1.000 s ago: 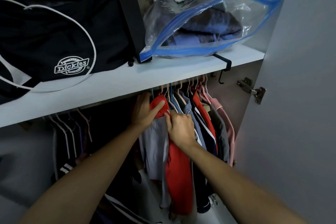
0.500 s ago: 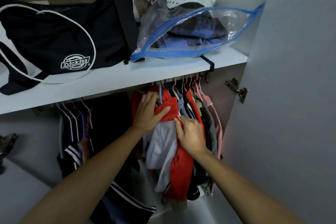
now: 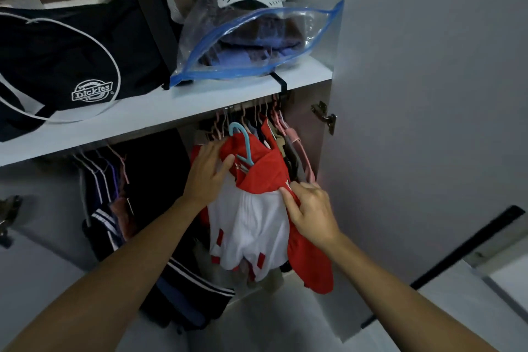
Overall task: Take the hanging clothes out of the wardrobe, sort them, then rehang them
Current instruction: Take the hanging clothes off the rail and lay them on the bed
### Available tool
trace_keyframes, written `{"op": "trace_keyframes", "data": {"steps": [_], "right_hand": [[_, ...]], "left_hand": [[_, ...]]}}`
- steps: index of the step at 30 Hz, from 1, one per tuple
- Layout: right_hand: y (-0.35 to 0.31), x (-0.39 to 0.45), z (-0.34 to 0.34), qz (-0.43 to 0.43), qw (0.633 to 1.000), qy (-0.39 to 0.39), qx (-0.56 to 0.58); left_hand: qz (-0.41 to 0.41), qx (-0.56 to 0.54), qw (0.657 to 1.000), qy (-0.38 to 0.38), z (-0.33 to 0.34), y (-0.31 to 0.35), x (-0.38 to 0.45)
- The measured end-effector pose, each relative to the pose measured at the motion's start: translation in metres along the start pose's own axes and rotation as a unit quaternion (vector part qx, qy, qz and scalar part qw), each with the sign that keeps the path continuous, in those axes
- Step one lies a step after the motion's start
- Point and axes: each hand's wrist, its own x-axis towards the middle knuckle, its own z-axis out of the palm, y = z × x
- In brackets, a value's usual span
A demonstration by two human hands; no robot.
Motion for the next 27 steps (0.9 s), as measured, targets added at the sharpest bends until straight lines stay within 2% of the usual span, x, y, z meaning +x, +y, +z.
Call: {"op": "trace_keyframes", "data": {"steps": [4,7,10,15,19,27], "right_hand": [[-0.013,-0.039,-0.027,0.021,0.998,0.016,-0.048],[-0.027,-0.075,-0.056,0.043,0.994,0.030,-0.094],[-0.034,-0.124,-0.091,0.084,0.982,0.051,-0.161],[-0.077,-0.224,-0.159,0.159,0.955,0.099,-0.231],[-0.116,-0.310,-0.217,0.241,0.918,0.154,-0.276],[-0.201,-0.486,-0.337,0.367,0.818,0.244,-0.370]], "left_hand": [[0.058,0.036,0.998,-0.018,-0.002,0.006,-0.007],[0.134,0.045,0.989,-0.042,0.001,0.025,-0.027],[0.213,0.023,0.972,-0.092,0.014,0.056,-0.059],[0.297,-0.043,0.934,-0.195,0.020,0.116,-0.116],[0.352,-0.089,0.898,-0.248,0.042,0.188,-0.166],[0.392,-0.175,0.816,-0.387,0.105,0.362,-0.270]]}}
